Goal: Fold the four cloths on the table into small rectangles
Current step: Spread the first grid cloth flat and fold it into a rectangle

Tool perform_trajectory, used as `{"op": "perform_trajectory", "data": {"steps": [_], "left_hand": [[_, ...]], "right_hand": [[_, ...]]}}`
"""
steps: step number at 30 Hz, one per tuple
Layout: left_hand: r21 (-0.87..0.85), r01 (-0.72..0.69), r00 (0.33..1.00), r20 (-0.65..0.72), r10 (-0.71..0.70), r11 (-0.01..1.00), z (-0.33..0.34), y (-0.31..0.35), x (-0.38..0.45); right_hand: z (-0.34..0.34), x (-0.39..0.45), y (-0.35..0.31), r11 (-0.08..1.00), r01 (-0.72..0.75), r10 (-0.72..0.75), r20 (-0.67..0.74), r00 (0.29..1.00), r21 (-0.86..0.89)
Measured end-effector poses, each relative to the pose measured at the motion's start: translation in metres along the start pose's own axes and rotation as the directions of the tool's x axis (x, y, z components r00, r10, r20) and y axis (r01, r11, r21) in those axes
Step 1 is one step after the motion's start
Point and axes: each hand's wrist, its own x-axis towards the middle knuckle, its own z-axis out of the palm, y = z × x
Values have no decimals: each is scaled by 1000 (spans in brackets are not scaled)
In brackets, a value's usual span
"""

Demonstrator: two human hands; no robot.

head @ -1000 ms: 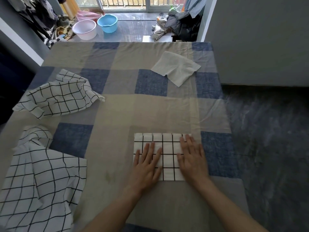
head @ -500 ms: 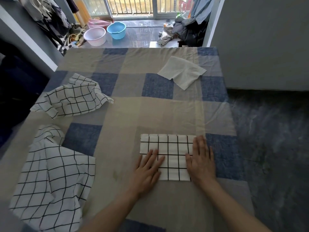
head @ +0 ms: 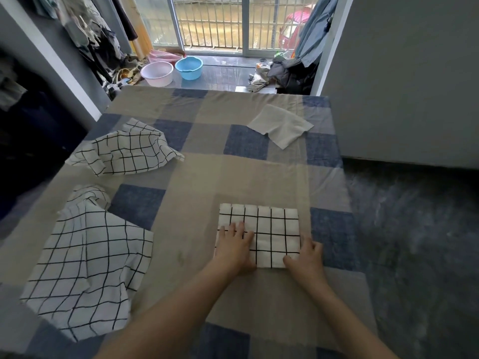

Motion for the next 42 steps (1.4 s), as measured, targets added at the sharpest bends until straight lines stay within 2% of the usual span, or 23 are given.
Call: {"op": "perform_trajectory", "data": {"steps": [4,7,9,11,13,14,16,18,19,21,23,24,26,28,31,34,39,42], "left_hand": [[-17,28,999,16,-28,999,2,1,-1],[-82,40,999,21,-38,996,5,-4,-5],[-153,61,996,76,-50,986,6,-4,-4],[-405,136,989,115,-98,904,-6,-2,-3],[-646,153,985,35,-171,747,-31,-8,-1],[-687,119,983,-21,-183,717,-48,-14,-1],[-673,-6,983,-140,-120,739,-80,-32,-4],[-634,-161,972,-236,10,757,-108,-47,-15],[-646,-222,965,-250,72,730,-118,-52,-23],[-763,-291,956,-214,198,577,-133,-57,-41],[-877,-274,934,-145,326,394,-144,-58,-57],[-904,-242,916,-93,390,353,-147,-60,-62],[-904,-193,879,12,476,381,-147,-60,-66],[-841,-231,874,40,484,488,-137,-56,-61],[-726,-258,932,-13,362,638,-105,-50,-43],[-610,-259,965,-131,227,749,-72,-46,-22],[-554,-183,970,-235,59,812,-61,-35,-12],[-492,-253,958,-248,144,833,-62,-34,-18]], "right_hand": [[-10,-1,-13,958,-258,257,23,966,128],[-8,6,-18,921,-295,289,60,955,255],[-5,7,-21,934,-261,251,71,965,243],[-5,2,-28,977,-147,143,38,989,155],[-16,-8,-44,994,34,-34,-3,999,106],[-24,-13,-53,985,139,-141,8,990,106],[-48,-26,-75,924,361,-376,133,917,122],[-74,-40,-94,867,469,-497,337,799,168],[-87,-46,-101,862,481,-498,437,749,157],[-113,-56,-114,843,538,-447,584,677,22],[-135,-61,-121,792,603,-377,696,611,-101],[-144,-63,-124,783,612,-350,734,582,-112],[-155,-62,-124,808,581,-324,750,577,-99],[-153,-53,-115,852,512,-299,702,647,-109],[-128,-27,-84,861,441,-230,579,782,-253],[-97,-4,-49,839,416,-261,412,873,-350],[-73,11,-21,873,339,-308,143,941,-350],[-71,6,-16,794,380,-404,55,913,-475]]}}
